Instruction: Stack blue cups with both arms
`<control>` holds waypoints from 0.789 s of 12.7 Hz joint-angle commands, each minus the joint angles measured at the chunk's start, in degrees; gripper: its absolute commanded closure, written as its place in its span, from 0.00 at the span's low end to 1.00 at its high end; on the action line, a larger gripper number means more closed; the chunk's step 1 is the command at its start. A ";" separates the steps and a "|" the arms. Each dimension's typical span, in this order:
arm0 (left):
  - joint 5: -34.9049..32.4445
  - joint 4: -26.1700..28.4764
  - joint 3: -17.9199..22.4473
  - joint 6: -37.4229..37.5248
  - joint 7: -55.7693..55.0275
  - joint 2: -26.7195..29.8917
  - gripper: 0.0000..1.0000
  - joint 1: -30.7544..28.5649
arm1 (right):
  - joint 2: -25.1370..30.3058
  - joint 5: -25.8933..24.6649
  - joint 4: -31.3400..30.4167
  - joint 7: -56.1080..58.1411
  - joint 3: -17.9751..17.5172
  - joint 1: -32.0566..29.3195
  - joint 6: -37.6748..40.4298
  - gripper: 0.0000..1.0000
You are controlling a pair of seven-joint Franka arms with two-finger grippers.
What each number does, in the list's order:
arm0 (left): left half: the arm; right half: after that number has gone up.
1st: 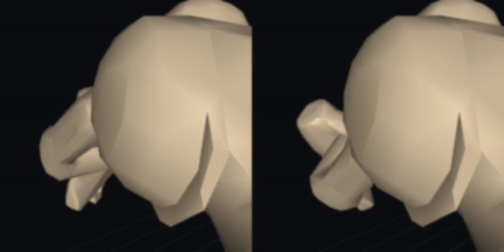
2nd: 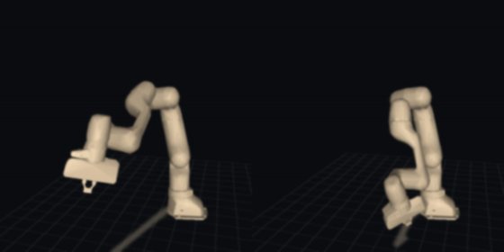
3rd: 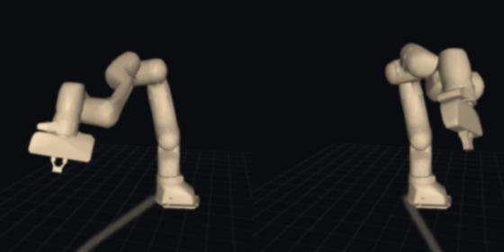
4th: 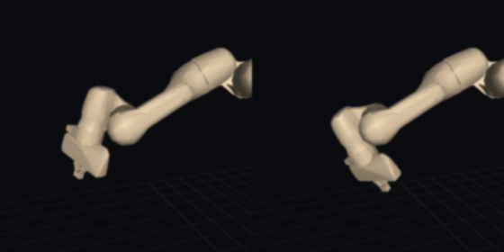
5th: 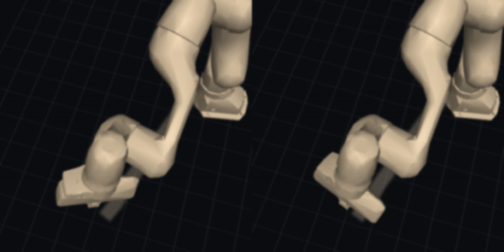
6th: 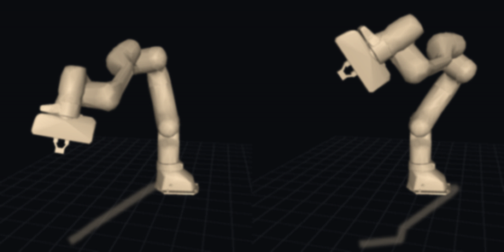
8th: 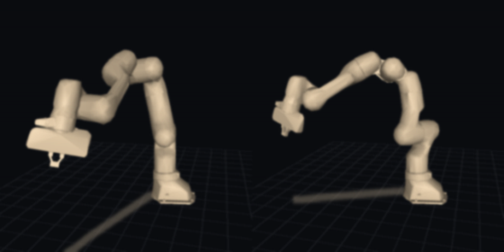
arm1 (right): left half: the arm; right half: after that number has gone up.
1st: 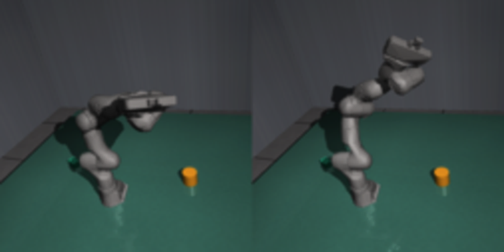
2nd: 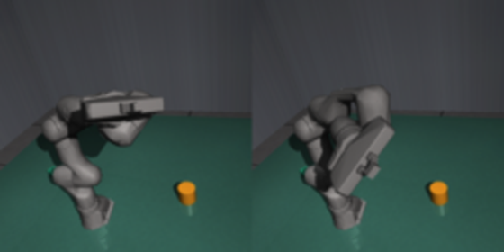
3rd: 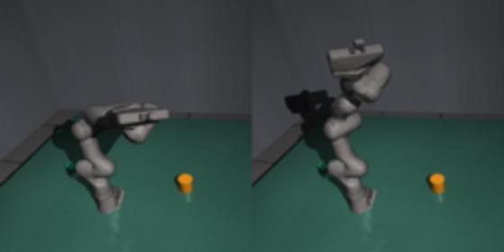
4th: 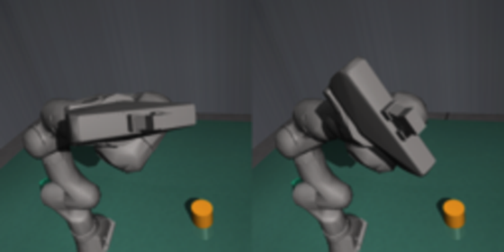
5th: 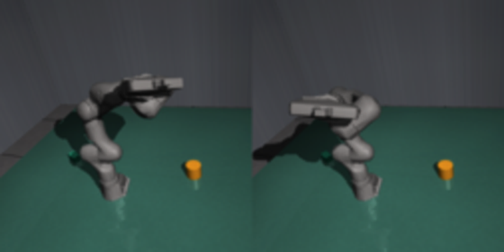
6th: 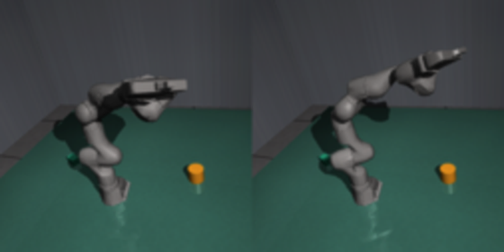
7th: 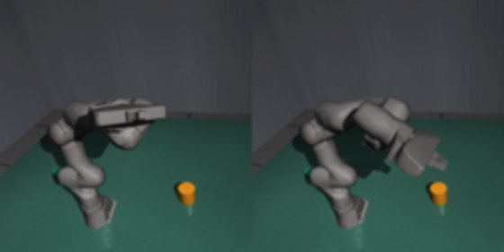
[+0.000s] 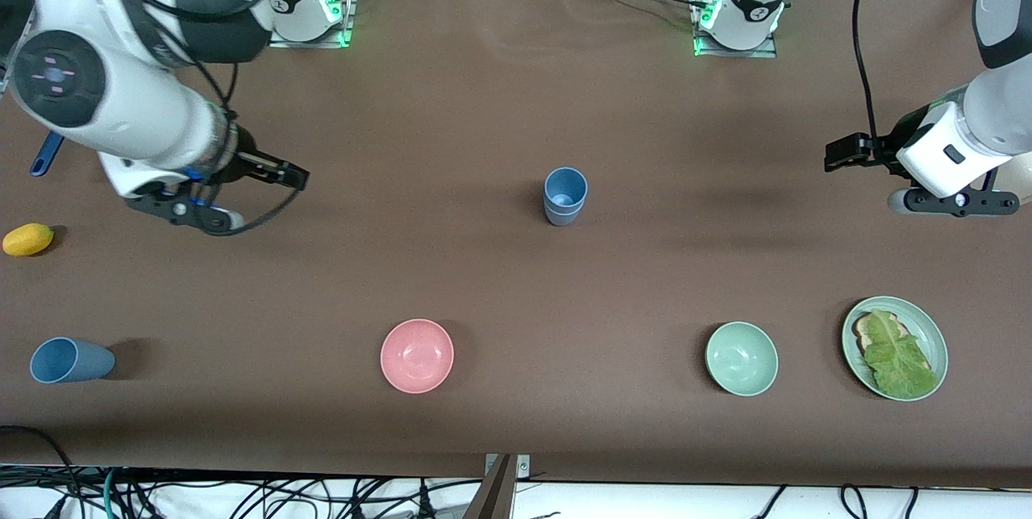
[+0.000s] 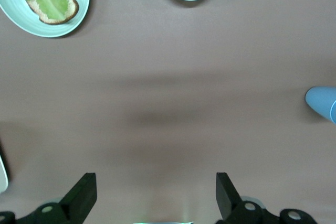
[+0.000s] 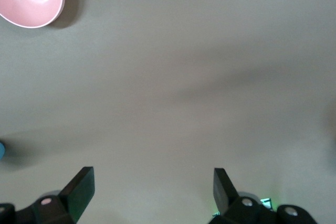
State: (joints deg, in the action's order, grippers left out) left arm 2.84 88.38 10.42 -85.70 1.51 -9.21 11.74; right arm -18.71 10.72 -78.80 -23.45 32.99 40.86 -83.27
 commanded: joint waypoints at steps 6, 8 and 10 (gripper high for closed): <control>0.93 -1.80 0.22 0.88 2.45 -0.28 0.00 -0.58 | 22.74 -9.93 -19.53 7.72 -33.69 -34.09 -3.38 0.00; 0.85 -1.72 -0.05 0.97 2.09 -0.28 0.00 -0.40 | 22.23 -9.23 -18.94 7.89 -33.69 -34.70 -3.39 0.00; 0.85 -1.72 -0.13 0.97 2.18 -0.28 0.00 -0.57 | 21.61 -9.14 -17.98 9.12 -32.29 -35.32 -2.52 0.00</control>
State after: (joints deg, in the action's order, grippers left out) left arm 2.84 88.08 10.27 -85.69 2.61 -9.20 11.36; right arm 2.41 1.91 -96.17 -16.05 0.43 7.17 -85.39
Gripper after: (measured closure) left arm 0.000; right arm 0.000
